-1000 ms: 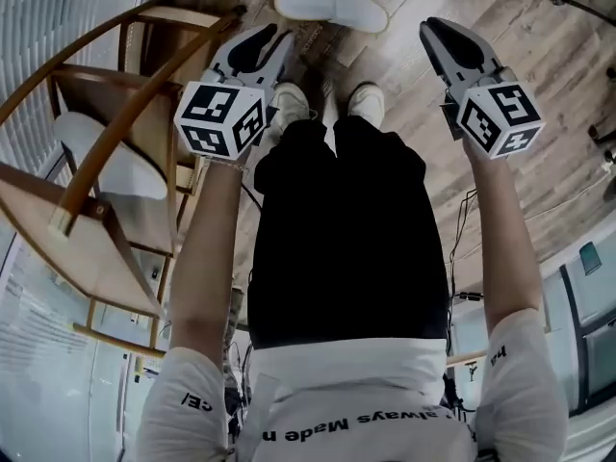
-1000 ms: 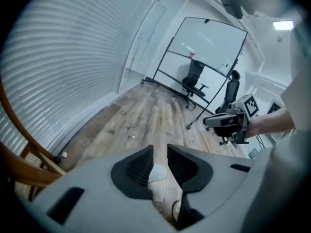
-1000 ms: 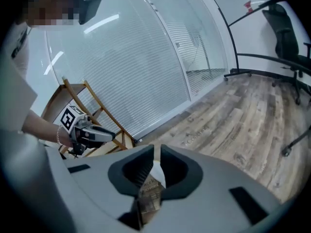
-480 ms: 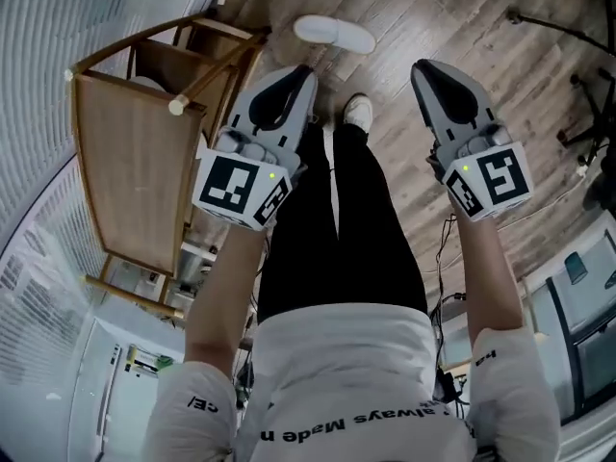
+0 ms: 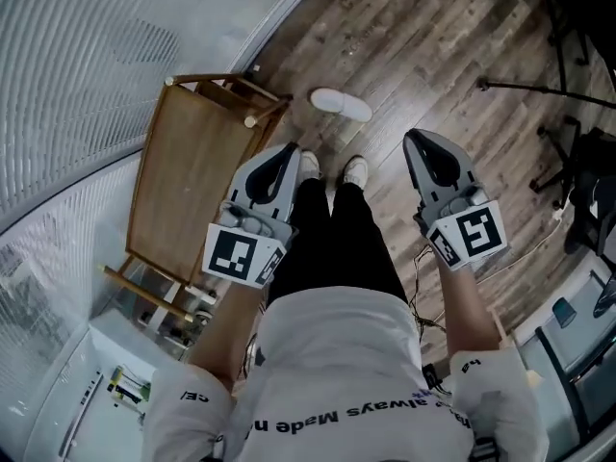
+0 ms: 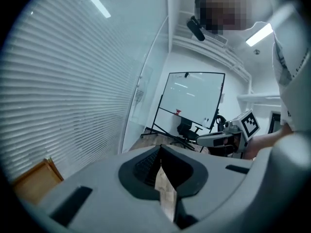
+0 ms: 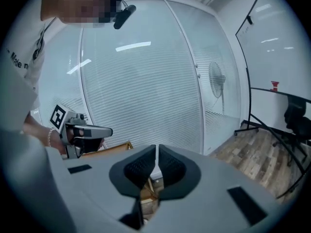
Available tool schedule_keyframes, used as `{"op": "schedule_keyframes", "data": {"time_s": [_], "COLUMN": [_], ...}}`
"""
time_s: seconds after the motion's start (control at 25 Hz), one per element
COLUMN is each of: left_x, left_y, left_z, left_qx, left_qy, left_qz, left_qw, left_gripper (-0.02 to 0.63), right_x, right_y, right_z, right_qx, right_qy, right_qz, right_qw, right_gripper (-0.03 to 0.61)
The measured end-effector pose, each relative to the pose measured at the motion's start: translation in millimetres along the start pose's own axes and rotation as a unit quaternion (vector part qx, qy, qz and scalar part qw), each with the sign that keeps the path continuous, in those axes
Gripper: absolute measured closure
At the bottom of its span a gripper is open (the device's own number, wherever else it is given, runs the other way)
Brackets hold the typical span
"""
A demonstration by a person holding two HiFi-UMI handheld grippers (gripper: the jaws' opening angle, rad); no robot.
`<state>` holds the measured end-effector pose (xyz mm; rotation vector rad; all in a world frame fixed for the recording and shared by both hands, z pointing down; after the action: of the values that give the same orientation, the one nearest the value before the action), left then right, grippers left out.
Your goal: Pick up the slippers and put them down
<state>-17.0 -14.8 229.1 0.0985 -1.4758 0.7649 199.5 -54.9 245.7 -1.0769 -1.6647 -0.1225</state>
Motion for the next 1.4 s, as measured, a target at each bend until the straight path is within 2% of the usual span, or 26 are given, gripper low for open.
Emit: {"op": "schedule_keyframes", "data": {"time_s": [0.4, 0.52, 0.76, 1.0, 1.4], "left_x": [-111, -144, -198, -219, -236], "left_y": [81, 98, 129, 143, 171], "left_z": [-11, -19, -29, -49, -70], "left_qx": [-0.026, -0.03, -0.031, -0.017, -0.002], "left_qy": [-0.022, -0.047, -0.066, -0.073, -0.071], "left_qz": [-0.084, -0.107, -0.148, -0.166, -0.185], "left_qw": [0.9959, 0.9928, 0.9862, 0.9833, 0.9801], "left_gripper": [0.601, 0.601, 0.601, 0.601, 0.601], "right_x": [-113, -139, -182, -205, -210], "right_y": [50, 68, 93, 115, 150], "right_z": [95, 114, 153, 183, 215], "right_qx": [-0.031, -0.03, -0.039, -0.051, -0.055], "right_qy": [0.073, 0.087, 0.107, 0.12, 0.127], "right_qz": [-0.064, -0.08, -0.102, -0.121, -0.132], "right_qw": [0.995, 0.993, 0.988, 0.984, 0.982], "right_gripper": [0.554, 0.554, 0.554, 0.554, 0.554]}}
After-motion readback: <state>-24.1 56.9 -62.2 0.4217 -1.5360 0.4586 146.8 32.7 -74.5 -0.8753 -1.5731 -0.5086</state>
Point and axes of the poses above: the fingertips, and each gripper's own axes: y backward along the fingers, z to its left, x out of its underside, the point moved 5 cm from there along y, backward along the fingers, and after that the axes turned 9 degrees about -y, right-handed, at the moved point
